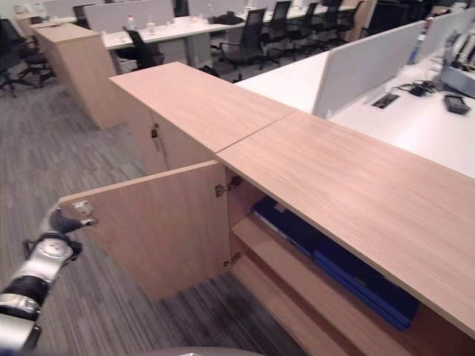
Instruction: Put the empty folder in the office cabinet
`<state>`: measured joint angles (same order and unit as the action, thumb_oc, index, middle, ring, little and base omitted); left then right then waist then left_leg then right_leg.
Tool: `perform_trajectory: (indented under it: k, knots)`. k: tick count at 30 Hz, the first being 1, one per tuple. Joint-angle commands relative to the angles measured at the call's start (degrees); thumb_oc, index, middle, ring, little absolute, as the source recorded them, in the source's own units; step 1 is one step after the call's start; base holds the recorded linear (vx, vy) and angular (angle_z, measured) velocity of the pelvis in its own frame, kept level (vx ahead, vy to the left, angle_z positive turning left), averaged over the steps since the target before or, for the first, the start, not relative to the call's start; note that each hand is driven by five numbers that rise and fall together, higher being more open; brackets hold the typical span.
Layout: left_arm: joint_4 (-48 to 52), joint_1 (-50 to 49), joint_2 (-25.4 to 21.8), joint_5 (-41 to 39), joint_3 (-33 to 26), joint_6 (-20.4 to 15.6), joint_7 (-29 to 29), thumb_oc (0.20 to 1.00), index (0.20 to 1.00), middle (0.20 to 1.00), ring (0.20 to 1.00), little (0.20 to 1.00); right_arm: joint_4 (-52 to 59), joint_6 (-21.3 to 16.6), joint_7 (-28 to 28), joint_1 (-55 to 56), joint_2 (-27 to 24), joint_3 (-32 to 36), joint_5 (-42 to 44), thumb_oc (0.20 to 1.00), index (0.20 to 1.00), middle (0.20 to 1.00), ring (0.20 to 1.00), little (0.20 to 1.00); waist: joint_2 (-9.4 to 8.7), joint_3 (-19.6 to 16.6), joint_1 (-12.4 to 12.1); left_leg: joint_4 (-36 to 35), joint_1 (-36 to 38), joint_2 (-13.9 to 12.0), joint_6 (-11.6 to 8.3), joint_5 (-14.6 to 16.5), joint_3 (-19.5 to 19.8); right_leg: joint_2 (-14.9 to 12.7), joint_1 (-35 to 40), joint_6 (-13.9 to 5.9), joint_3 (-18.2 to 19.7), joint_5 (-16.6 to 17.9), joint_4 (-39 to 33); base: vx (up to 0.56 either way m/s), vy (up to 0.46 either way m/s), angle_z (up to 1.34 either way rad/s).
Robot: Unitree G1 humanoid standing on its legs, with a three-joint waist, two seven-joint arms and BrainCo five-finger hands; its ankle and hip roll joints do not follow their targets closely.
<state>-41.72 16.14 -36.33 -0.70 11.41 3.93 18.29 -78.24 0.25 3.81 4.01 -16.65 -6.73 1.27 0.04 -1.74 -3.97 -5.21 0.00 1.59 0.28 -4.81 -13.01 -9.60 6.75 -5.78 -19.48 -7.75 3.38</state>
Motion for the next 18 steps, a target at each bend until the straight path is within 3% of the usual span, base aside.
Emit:
perform_trajectory:
  k: [1, 8, 9, 12, 15, 18]
  knots:
    - [12.94, 8.09, 11.86, 3.65, 11.13, -12.68, -12.13, 1.000, 1.000, 1.000, 1.000, 1.000, -2.05, -0.77, 1.16, -3.92, 1.91, -0.85, 2.20, 1.000, 1.000, 1.000, 1.000, 1.000, -0.67, -1.04, 7.46, 0.21, 2.65, -0.67, 1.00, 6.88, 2.43, 0.34, -1.20, -2.91, 0.77, 8.09, -5.91, -0.01, -0.009, 0.17]
    - [16.72, 6.02, 13.71, 1.68, 12.91, -13.28, -14.42, 1.000, 1.000, 1.000, 1.000, 1.000, -2.29, -0.82, 1.32, -4.01, 2.54, -0.78, 2.29, 1.000, 1.000, 1.000, 1.000, 1.000, -0.90, -0.96, 7.26, 0.21, 2.46, -0.69, 1.02, 6.87, 2.69, 0.33, -1.24, -2.89, 0.57, 8.10, -6.00, -0.01, -0.012, 0.20]
    - [29.08, -2.15, 13.92, -9.09, 17.74, -13.21, -23.91, 1.000, 1.000, 1.000, 1.000, 1.000, -1.35, -1.45, 1.28, -4.12, 4.40, -1.43, 3.03, 1.000, 1.000, 1.000, 1.000, 1.000, -1.45, -0.30, 6.25, 0.21, 1.90, -0.65, 1.18, 6.70, 3.68, 0.46, -1.44, -2.73, -0.10, 7.96, -5.85, -0.04, -0.044, 0.08]
    - [32.74, -6.03, 12.43, -11.39, 18.48, -12.35, -26.61, 1.000, 1.000, 1.000, 1.000, 1.000, -1.50, -1.55, 0.91, -4.16, 5.07, -1.68, 3.63, 1.000, 1.000, 1.000, 1.000, 1.000, -1.52, 0.07, 5.47, 0.21, 1.52, -0.54, 1.22, 6.57, 4.22, 0.53, -1.54, -2.63, -0.47, 7.81, -5.77, -0.04, -0.036, 0.15]
    - [34.06, -7.35, 11.60, -11.76, 18.09, -11.97, -27.34, 1.000, 1.000, 1.000, 1.000, 1.000, -1.34, -1.59, 0.70, -4.01, 5.31, -1.86, 3.68, 1.000, 1.000, 1.000, 1.000, 1.000, -1.58, -0.01, 5.36, 0.21, 1.41, -0.54, 1.23, 6.53, 4.38, 0.53, -1.59, -2.61, -0.57, 7.79, -5.76, -0.01, -0.010, 0.47]
    - [34.06, -7.35, 11.59, -11.76, 18.09, -11.97, -27.34, 1.000, 1.000, 1.000, 1.000, 1.000, -1.34, -1.59, 0.70, -4.01, 5.31, -1.86, 3.68, 1.000, 1.000, 1.000, 1.000, 1.000, -1.58, -0.01, 5.37, 0.21, 1.41, -0.54, 1.23, 6.53, 4.38, 0.53, -1.59, -2.61, -0.57, 7.79, -5.76, 0.00, -0.003, -0.52]
